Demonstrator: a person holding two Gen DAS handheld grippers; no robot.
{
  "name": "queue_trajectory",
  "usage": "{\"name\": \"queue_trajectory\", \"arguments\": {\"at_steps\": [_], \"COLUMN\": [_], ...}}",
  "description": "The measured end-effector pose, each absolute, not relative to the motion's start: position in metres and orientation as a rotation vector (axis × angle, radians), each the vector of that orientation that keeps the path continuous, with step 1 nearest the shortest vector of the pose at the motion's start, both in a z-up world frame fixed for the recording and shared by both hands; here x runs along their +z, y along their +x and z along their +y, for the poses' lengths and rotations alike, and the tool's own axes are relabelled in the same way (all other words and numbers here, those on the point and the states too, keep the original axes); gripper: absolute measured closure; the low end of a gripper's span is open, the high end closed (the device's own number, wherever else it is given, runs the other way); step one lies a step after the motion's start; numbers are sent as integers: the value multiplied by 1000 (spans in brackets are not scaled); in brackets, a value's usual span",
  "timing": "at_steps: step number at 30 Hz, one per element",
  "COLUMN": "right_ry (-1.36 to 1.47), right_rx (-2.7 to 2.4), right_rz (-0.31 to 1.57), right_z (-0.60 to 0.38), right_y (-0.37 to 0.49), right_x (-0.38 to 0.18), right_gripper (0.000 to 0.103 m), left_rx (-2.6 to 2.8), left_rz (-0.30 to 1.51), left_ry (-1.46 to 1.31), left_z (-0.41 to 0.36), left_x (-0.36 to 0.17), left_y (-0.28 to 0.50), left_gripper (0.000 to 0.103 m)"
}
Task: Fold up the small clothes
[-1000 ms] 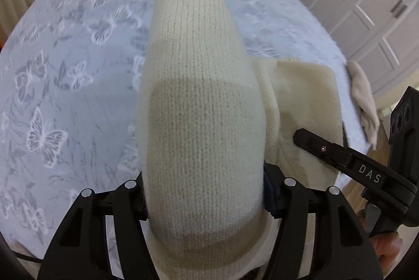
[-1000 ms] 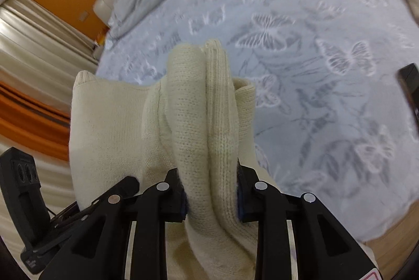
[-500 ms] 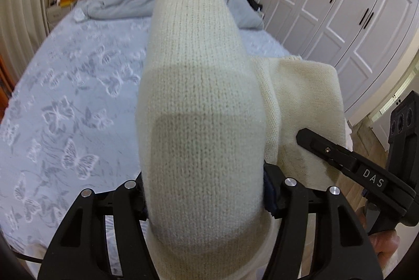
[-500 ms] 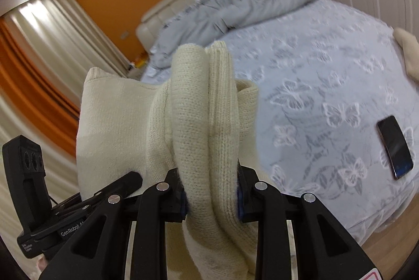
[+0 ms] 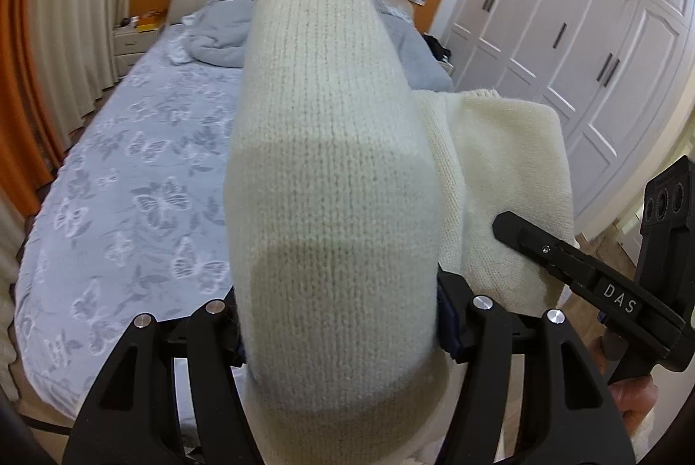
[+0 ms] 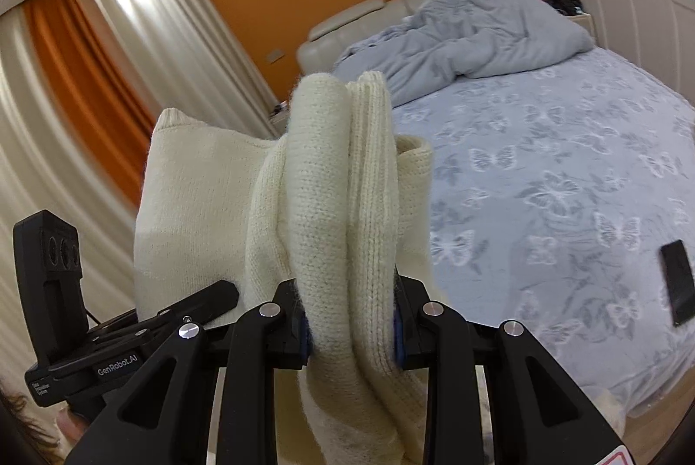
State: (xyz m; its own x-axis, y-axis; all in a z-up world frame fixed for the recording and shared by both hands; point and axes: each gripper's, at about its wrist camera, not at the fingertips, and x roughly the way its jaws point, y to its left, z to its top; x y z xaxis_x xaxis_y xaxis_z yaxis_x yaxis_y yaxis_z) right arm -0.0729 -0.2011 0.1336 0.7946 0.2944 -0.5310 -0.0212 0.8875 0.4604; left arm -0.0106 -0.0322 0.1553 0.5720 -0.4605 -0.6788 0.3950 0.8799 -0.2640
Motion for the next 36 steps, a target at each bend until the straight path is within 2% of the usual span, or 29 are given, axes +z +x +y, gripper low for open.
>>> {"name": "queue_trajectory", "arguments": {"at_steps": [9, 18, 19, 20, 21, 22, 24, 26, 27, 28, 29, 30, 36], "right_ry": [457, 445, 440, 420, 394, 369, 354, 459, 496, 481, 447, 436, 650], "right_rx": [234, 214, 207, 198, 183, 138, 18, 12, 35, 48, 50, 54, 137], "right_rz": [773, 903, 905, 906, 910, 916, 979, 1030, 1032, 1034, 1037, 1038, 1183], "right_z": [-131, -104, -104, -104, -105, -108, -120, -135, -140, -142, -142, -143, -147], "right_y": [-23, 28, 36, 50, 59, 67, 77, 71, 62, 55, 51, 50, 90], "right_x": [86, 27, 17, -2, -17, -36, -73, -90, -93, -95, -98, -101, -162], "right_gripper": [77, 76, 73, 65, 62, 60, 60, 60, 59, 51, 36, 32, 27], "left_rx": [-377, -318, -313, -306, -303, -306, -290, -197, -156, -164, -200, -215, -204], "left_rz": [933, 1065, 1069, 1070, 1068, 1068, 1109, 1219, 1233, 1193, 1151, 1134, 1165], "left_ry": [-150, -194, -197, -197, -201, -219, -299, -407, -450, -511, -569, -598, -598], "left_z": [41, 70, 71, 71, 70, 72, 83, 105, 117, 130, 142, 149, 150], "left_x": [114, 54, 47, 33, 20, -3, -61, -110, -117, -114, -108, -104, -121], "left_y": [11, 42, 48, 57, 65, 78, 100, 108, 105, 97, 87, 81, 89], "left_gripper": [43, 42, 40, 34, 23, 20, 21, 31, 30, 28, 22, 17, 13]}}
